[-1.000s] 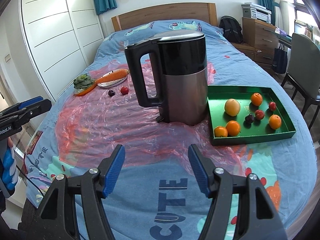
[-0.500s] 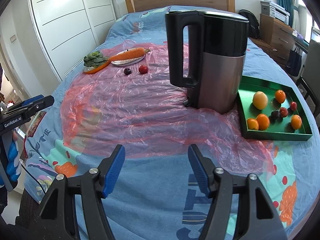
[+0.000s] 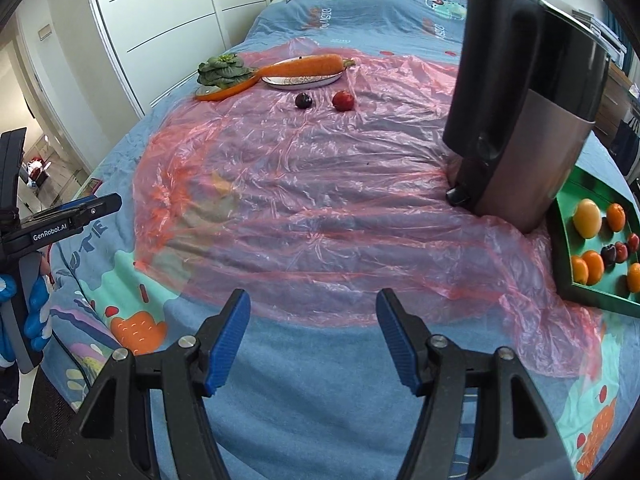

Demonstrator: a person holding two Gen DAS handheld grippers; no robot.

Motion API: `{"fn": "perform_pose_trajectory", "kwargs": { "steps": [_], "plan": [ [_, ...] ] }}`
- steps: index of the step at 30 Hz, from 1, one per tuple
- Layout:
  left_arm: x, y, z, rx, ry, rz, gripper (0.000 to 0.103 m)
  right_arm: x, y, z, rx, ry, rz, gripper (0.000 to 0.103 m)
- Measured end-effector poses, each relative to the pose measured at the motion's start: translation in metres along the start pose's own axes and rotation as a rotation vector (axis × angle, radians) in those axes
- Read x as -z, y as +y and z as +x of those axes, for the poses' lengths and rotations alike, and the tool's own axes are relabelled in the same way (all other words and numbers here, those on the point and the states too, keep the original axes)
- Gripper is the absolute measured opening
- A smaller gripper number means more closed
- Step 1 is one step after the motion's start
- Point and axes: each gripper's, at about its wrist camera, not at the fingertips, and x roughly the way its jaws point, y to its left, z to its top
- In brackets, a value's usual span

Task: Organize fruits
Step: 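Move both open tools back toward the last fruits on the bed, then grasp the last dark plum with the left tool while the right tool grasps a red plum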

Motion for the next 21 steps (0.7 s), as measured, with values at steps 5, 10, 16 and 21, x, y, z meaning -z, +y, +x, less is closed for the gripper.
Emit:
{"fn": "perform_pose_trajectory", "kwargs": {
  "steps": [5, 10, 16, 21],
  "plan": [
    [-0.009, 0.003, 0.014, 0.002, 0.009, -0.009, 0.064, -0.017, 0.011, 0.024, -0.020, 0.006, -0.036, 0.080],
    [-0.034, -0.010, 0.031, 0.029, 0.008, 0.016, 0.064, -0.044, 0.016, 0.046, -0.023, -0.018, -0.071, 0.080],
    [-0.076, -0.036, 0.064, 0.072, -0.010, 0.048, 0.064, -0.091, 0.011, 0.074, -0.013, -0.083, -0.062, 0.080],
    [-0.113, -0.058, 0.102, 0.099, -0.034, 0.087, 0.064, -0.134, -0.001, 0.099, 0.001, -0.157, -0.027, 0.080]
  ]
}}
